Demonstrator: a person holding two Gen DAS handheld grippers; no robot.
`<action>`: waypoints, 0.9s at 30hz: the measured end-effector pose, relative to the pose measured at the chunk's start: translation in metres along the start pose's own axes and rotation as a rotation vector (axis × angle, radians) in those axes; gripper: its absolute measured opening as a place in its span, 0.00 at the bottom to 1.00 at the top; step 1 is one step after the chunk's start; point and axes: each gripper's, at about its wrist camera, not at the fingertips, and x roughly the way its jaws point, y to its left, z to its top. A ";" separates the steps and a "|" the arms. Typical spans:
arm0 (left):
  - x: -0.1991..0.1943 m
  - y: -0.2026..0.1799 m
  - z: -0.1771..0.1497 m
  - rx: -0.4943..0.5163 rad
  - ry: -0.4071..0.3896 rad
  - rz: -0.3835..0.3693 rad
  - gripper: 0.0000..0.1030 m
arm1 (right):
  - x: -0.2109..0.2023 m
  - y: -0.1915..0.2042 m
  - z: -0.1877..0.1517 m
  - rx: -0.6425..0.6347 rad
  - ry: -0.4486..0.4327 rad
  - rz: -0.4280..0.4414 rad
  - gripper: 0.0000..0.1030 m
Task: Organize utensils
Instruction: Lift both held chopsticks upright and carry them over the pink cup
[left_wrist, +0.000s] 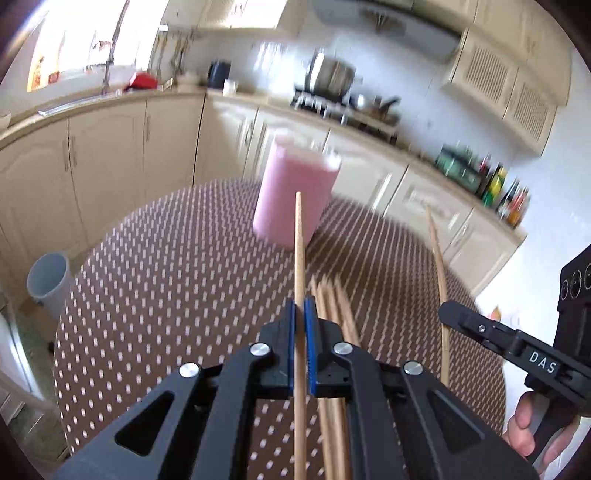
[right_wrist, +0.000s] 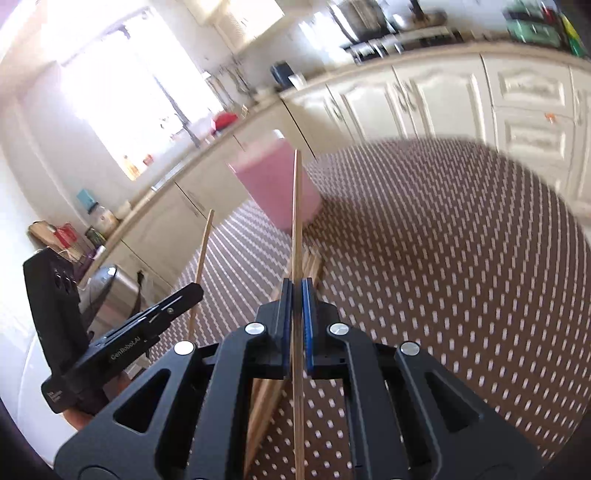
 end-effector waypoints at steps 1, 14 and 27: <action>-0.003 -0.002 0.005 0.001 -0.036 -0.002 0.06 | -0.004 0.004 0.005 -0.023 -0.032 0.008 0.06; -0.047 -0.042 0.087 0.041 -0.452 0.037 0.06 | -0.033 0.047 0.076 -0.207 -0.271 -0.004 0.06; -0.024 -0.065 0.169 0.052 -0.679 0.058 0.06 | -0.018 0.082 0.149 -0.320 -0.393 0.019 0.06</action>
